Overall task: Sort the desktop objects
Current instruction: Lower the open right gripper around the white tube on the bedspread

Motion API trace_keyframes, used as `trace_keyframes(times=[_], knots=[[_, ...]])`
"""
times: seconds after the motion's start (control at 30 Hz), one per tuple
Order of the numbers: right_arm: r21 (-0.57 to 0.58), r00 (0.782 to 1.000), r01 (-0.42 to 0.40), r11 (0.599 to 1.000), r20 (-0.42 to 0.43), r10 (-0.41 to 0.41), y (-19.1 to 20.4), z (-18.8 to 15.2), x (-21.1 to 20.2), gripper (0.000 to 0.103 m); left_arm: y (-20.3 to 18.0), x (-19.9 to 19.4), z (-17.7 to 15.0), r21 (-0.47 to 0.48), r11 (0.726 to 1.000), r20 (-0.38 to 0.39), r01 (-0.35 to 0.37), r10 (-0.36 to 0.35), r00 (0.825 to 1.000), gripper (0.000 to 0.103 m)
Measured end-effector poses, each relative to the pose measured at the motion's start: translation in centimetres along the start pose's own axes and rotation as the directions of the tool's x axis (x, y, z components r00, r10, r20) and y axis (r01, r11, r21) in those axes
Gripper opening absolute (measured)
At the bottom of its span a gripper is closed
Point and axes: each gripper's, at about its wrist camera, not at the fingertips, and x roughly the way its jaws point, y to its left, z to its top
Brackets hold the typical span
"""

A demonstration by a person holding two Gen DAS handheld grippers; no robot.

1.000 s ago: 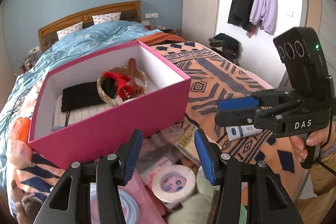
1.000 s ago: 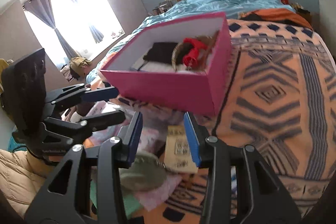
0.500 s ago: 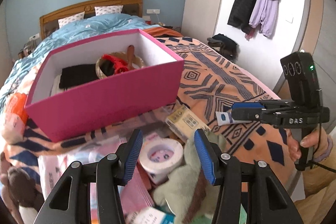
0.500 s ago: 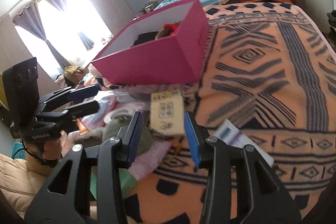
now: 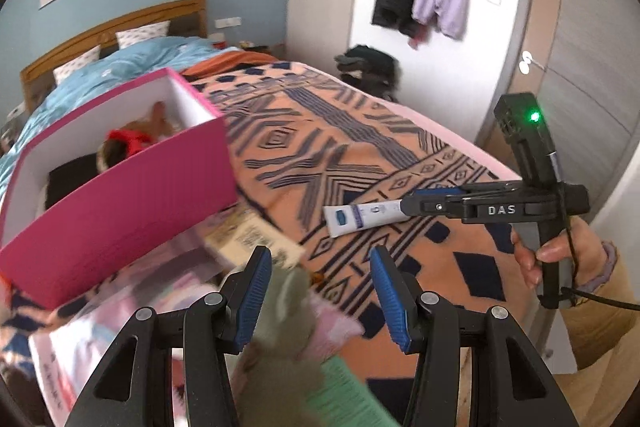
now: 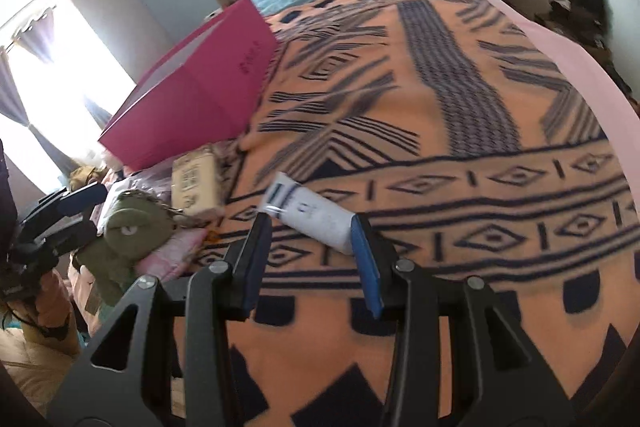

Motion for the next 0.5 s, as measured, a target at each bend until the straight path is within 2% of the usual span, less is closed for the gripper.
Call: trace_keyframes(times=[0.27, 0.5], knots=[[0.025, 1.000, 0.019, 1.000, 0.013, -0.019, -1.4, -0.9, -0.7, 0.043, -2.5, 4.8, 2.2, 0.072, 0.997, -0.099, 0.040, -0.033, 0.995, 0.052], [0.009, 1.000, 0.027, 1.000, -0.013, -0.027, -1.9, -1.4, 0.1, 0.043, -3.9, 8.5, 3.8, 0.078, 0.997, -0.164, 0.026, -0.013, 0.986, 0.052]])
